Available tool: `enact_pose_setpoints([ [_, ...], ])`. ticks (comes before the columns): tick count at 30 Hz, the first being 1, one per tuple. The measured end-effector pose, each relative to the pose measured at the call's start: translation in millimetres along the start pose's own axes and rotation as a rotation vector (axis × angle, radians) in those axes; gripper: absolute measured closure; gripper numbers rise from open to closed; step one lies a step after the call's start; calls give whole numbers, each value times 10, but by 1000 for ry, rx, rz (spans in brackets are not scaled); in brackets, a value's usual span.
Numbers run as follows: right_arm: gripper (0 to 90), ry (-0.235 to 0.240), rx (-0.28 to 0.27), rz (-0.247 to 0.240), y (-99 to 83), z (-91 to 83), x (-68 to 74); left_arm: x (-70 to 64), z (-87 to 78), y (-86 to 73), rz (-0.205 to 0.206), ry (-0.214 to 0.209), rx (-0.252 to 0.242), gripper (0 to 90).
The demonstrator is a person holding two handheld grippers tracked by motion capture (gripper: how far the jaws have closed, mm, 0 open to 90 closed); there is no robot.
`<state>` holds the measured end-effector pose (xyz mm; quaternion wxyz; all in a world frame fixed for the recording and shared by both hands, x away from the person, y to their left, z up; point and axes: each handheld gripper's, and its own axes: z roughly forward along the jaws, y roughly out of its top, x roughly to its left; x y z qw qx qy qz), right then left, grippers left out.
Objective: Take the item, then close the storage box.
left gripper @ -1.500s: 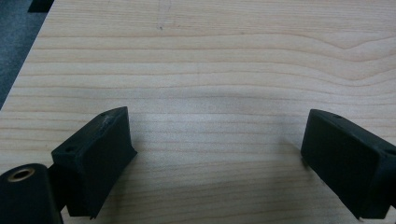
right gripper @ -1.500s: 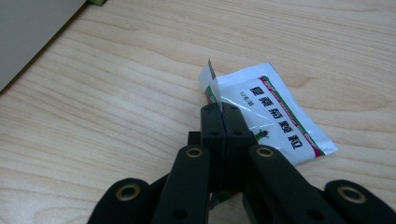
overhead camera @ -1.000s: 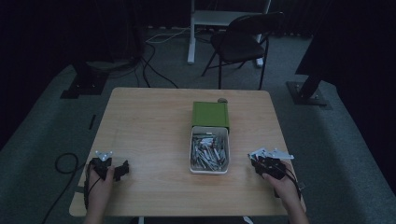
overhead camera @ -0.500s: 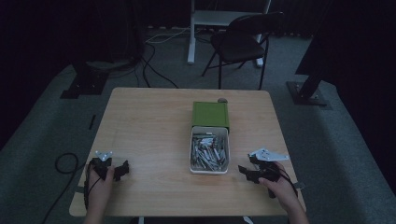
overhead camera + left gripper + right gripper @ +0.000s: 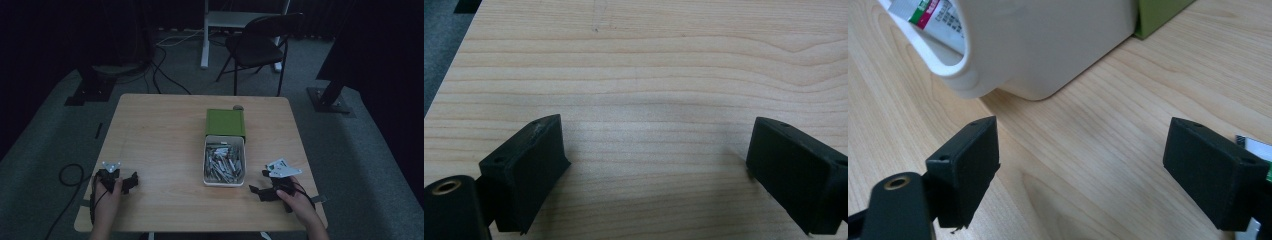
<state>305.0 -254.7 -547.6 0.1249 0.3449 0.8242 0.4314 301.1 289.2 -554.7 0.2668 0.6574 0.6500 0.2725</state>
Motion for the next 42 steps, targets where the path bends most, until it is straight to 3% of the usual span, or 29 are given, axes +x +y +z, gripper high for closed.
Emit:
enact_pose_setpoints([
  [8,149,36,23,-25,-12,63,40,0,0,1,0,0,1,94],
  [15,148,53,61,-124,-41,131,85,1,0,1,2,0,2,94],
  [24,135,72,126,-179,-28,185,125,-4,1,3,7,-5,2,94],
  [31,131,73,126,-181,-27,190,126,-14,2,2,21,-22,1,95],
  [35,128,72,127,-180,-26,190,126,-61,-6,0,91,-56,-8,95],
  [39,127,70,127,-178,-25,190,127,-124,-17,1,179,-64,-25,95],
  [42,127,66,127,-175,-26,188,130,-185,-30,-3,205,-93,-21,95],
])
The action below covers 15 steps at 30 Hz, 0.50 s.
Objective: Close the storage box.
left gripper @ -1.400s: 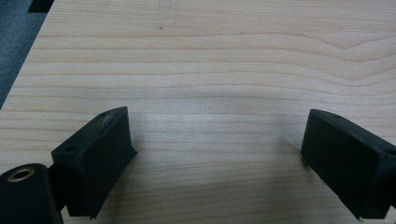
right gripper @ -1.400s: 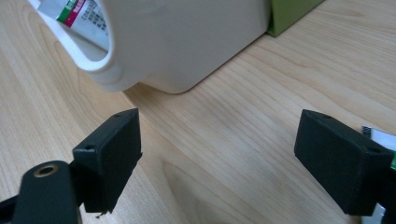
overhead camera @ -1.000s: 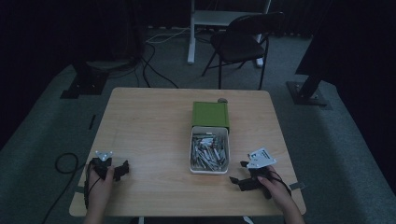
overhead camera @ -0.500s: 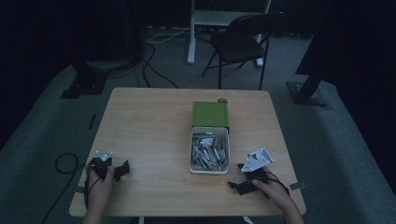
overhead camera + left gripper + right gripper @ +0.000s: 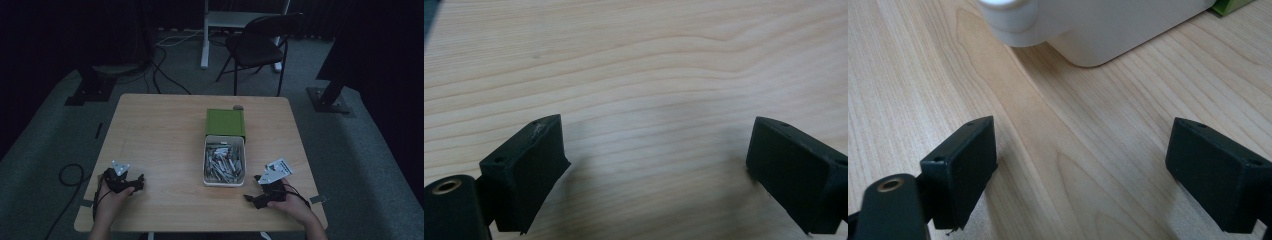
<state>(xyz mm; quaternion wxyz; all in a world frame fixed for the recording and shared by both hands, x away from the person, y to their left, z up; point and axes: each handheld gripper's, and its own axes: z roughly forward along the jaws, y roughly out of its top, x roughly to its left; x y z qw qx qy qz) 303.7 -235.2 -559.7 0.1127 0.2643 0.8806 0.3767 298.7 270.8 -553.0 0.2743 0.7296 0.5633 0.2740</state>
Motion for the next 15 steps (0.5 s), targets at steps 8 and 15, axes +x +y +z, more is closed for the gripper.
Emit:
enact_pose_setpoints([
  [8,125,-32,-13,49,-22,-40,1,-220,-42,72,62,-118,-26,95],
  [15,121,-49,-62,91,32,-136,4,-407,-72,104,98,-232,-49,95],
])
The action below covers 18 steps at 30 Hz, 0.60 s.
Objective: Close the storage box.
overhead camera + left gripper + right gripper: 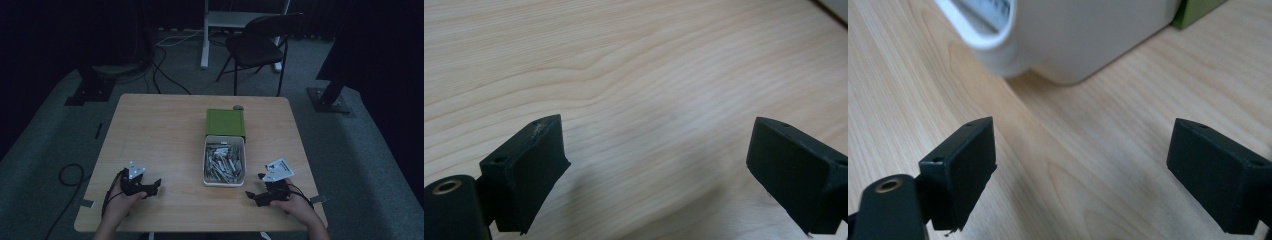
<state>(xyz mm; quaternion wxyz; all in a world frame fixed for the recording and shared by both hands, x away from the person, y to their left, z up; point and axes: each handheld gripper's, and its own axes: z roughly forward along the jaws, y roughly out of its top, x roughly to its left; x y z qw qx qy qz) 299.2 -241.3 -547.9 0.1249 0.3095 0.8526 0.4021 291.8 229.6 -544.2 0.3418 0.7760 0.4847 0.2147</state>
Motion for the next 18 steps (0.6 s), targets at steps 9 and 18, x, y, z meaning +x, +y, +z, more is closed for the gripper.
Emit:
enact_pose_setpoints([
  [9,121,5,-67,25,101,-109,28,-212,24,70,69,-104,-59,98],
  [18,121,3,-122,51,162,-176,8,-380,64,122,114,-171,-95,98],
])
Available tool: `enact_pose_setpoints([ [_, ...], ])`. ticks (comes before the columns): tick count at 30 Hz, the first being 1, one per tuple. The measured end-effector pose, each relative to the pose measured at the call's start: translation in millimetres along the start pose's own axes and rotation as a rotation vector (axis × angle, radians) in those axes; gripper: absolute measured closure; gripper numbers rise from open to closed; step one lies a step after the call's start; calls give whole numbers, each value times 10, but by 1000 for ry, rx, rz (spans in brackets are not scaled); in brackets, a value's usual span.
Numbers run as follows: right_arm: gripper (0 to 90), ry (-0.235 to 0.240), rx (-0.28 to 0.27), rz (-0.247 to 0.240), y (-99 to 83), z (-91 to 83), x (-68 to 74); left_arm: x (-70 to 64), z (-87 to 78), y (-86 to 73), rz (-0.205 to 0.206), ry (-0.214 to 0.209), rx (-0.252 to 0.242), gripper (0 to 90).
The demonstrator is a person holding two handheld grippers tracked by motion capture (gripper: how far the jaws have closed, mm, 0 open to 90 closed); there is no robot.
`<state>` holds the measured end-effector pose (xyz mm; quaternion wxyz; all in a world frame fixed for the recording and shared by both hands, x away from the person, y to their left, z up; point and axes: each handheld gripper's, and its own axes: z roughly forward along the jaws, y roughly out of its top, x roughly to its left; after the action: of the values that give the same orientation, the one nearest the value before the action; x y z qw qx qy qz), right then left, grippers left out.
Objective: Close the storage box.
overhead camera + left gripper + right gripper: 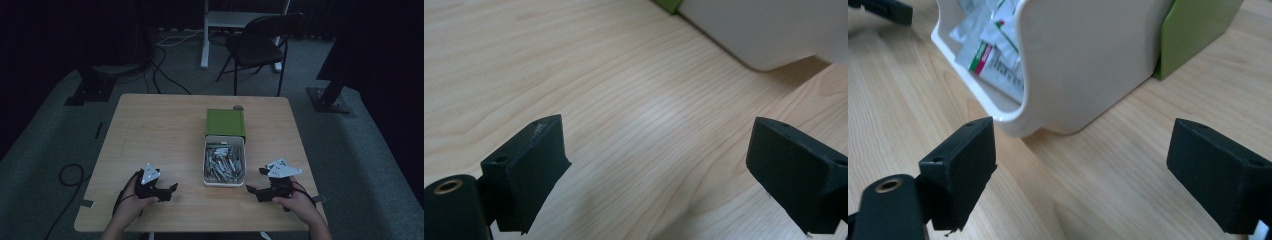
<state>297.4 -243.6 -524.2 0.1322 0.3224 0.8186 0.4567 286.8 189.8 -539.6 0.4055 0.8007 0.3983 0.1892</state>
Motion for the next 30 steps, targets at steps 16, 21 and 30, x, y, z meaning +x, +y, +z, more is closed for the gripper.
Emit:
enact_pose_setpoints([
  [16,121,6,-77,41,121,-19,-35,-208,164,229,25,-69,-63,98],
  [21,121,7,-89,54,144,0,-46,-270,189,311,36,-101,-84,99],
  [30,121,7,-98,71,163,30,-71,-364,216,425,57,-148,-115,98],
])
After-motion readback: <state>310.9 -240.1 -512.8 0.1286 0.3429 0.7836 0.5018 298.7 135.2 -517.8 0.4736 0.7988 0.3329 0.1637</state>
